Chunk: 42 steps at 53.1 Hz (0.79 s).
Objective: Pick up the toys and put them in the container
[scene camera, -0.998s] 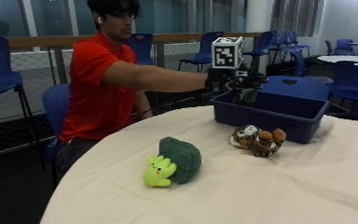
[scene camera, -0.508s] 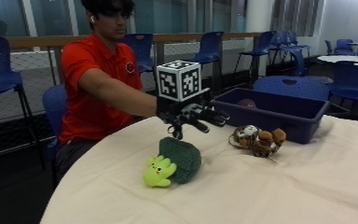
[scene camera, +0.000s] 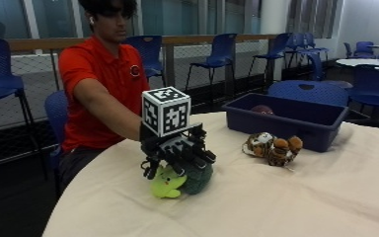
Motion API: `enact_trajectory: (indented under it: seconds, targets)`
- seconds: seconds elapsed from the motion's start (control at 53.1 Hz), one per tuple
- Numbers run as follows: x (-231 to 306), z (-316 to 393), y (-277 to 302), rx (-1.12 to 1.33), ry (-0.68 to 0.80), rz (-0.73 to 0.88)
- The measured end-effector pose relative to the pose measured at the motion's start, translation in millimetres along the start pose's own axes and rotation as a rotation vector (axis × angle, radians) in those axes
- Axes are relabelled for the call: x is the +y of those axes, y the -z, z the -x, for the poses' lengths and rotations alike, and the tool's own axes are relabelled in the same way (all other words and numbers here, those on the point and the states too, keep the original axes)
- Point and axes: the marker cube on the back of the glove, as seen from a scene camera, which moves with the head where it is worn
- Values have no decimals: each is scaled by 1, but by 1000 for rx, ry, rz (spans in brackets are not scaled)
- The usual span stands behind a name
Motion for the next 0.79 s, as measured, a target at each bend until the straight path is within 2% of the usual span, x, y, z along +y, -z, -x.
enact_trajectory:
  seconds: [0.584, 0.791]
  targets:
    - [-18, 5, -32, 52, 45, 59]
    - [-15, 18, -27, 81, 65, -10]
